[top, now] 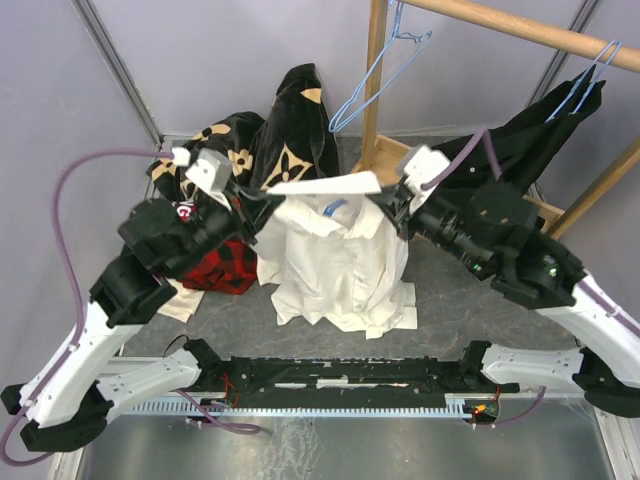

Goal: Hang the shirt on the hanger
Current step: Adjust the shirt at the center of the board.

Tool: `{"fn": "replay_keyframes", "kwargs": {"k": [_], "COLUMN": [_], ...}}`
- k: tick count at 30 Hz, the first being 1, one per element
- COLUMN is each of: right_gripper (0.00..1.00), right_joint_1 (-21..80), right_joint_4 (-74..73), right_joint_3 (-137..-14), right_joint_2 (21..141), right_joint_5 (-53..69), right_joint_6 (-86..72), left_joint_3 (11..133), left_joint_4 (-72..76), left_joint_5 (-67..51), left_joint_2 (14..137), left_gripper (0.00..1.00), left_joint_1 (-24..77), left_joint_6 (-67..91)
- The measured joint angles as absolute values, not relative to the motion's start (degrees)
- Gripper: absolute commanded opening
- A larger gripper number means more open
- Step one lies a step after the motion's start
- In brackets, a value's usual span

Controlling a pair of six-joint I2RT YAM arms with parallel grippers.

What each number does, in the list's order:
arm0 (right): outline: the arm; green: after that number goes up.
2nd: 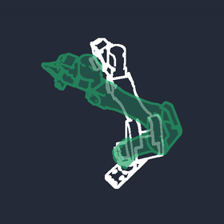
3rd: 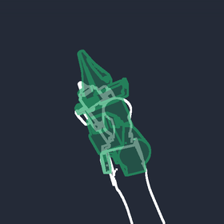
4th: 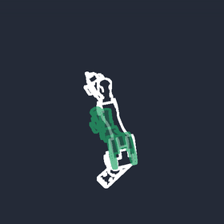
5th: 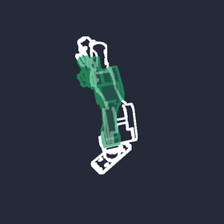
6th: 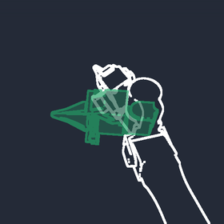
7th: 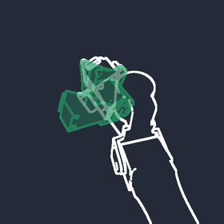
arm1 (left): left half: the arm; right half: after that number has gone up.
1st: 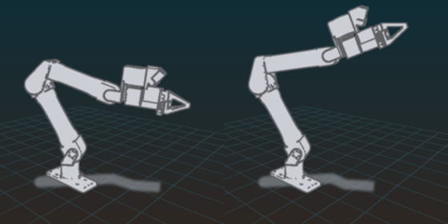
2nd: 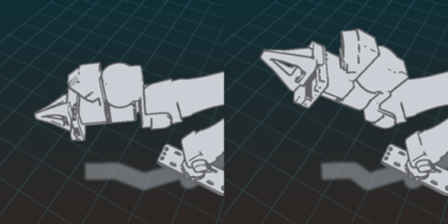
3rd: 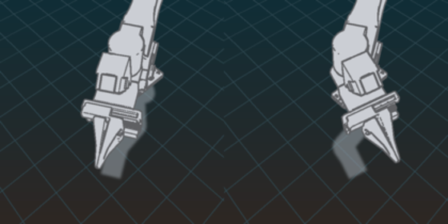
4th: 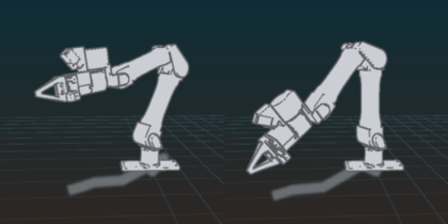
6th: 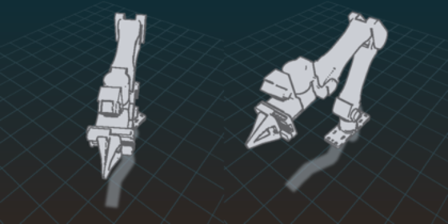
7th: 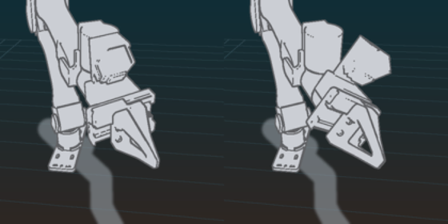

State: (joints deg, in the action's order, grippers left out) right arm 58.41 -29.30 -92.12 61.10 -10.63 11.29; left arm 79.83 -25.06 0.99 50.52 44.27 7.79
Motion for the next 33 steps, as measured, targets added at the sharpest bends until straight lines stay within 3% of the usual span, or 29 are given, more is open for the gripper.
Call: {"fn": "replay_keyframes", "kwargs": {"k": [10, 15, 23, 29, 30, 33], "right_gripper": [0.0, 0.0, 0.0, 0.03, 0.07, 0.35], "right_joint_1": [58.4, 58.2, 55.3, 50.7, 50.0, 48.6], "right_joint_4": [-23.6, -21.3, -20.9, -18.9, -18.8, -19.5], "right_joint_3": [-58.1, -51.5, -50.7, -47.0, -46.4, -45.6], "right_joint_2": [53.6, 54.7, 59.8, 63.6, 64.7, 66.9], "right_joint_5": [-16.4, -19.1, -20.8, -17.7, -17.1, -15.7], "right_joint_6": [-6.4, -13.0, -21.7, -24.5, -24.6, -24.7], "left_joint_3": [46.2, 39.7, 34.4, 32.7, 32.6, 32.6], "left_joint_4": [-20.4, -17.0, -12.6, -9.3, -9.3, -10.4], "left_joint_5": [4.5, 5.3, 5.9, 5.6, 5.6, 5.6], "left_joint_2": [41.2, 41.0, 45.7, 51.2, 51.9, 53.5], "left_gripper": [0.03, 0.03, 0.04, 0.28, 0.35, 0.54], "left_joint_1": [44.1, 44.1, 43.8, 43.7, 43.6, 43.1], "left_joint_6": [23.7, 29.3, 33.5, 34.7, 34.8, 34.7]}}
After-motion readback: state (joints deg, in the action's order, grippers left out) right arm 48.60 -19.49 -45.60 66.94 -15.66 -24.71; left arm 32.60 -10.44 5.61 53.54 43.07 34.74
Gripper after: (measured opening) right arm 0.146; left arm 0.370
